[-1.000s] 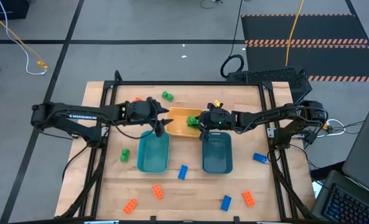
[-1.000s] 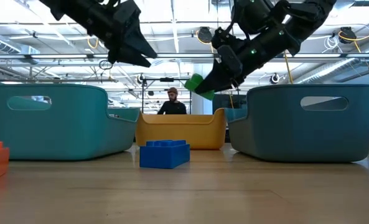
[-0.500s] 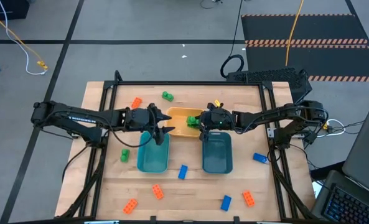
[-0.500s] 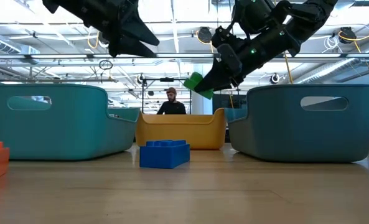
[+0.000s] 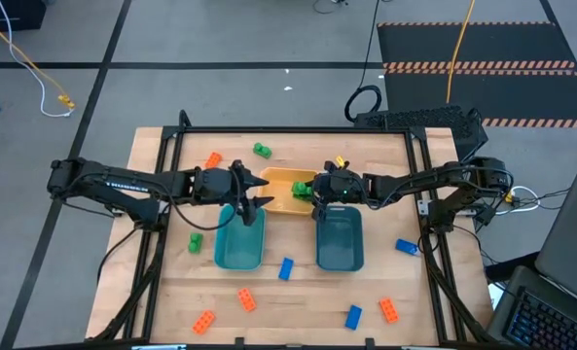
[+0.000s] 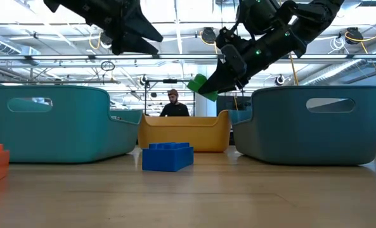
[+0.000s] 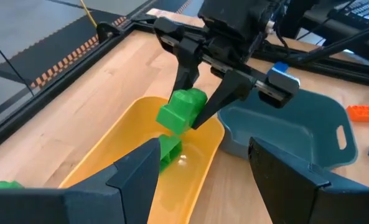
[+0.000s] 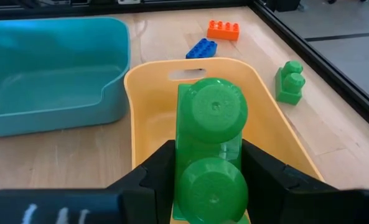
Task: Sort & place blocks by color
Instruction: Put the green game piece into the yellow bin, then put the blue game piece into the blue bin
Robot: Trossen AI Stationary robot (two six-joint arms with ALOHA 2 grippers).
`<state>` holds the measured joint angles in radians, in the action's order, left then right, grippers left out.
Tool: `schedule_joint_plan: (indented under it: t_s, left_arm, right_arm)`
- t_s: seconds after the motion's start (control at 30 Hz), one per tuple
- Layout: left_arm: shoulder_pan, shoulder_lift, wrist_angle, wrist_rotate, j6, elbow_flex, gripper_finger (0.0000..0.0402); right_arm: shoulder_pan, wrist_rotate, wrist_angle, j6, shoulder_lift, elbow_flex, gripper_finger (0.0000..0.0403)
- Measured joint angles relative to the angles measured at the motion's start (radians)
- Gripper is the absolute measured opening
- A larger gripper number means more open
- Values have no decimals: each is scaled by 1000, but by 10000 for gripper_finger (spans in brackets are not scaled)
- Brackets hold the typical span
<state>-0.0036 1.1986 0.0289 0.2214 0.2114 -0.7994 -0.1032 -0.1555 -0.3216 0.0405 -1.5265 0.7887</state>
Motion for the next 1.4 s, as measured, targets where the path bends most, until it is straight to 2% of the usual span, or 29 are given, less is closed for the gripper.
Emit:
schedule_joint_plan:
  t_s: [0.27, 0.53, 0.67, 1.03, 1.17, 1.27, 1.4]
  left_arm:
    - [0, -3, -11, 0, 0, -1, 243]
    - [0, -2, -3, -1, 7, 0, 243]
    - [0, -2, -3, -1, 7, 0, 243]
    - [-11, -2, -3, -3, 4, 0, 243]
    - [-11, -2, -1, -3, 3, 0, 243]
    - [-11, -2, 1, -3, 2, 0, 243]
    - [-11, -2, 4, -3, 1, 0, 243]
  right_arm:
    - [0, 0, 0, 0, 0, 0, 143]
    - [0, -1, -3, 2, 0, 0, 227]
    - [0, -1, -7, 4, 0, 0, 255]
    - [0, -1, -35, -15, 6, 0, 267]
    - [0, -28, 0, -42, 84, 0, 264]
    - [0, -84, 123, -36, 203, 0, 259]
    - [0, -118, 371, 32, 363, 1, 252]
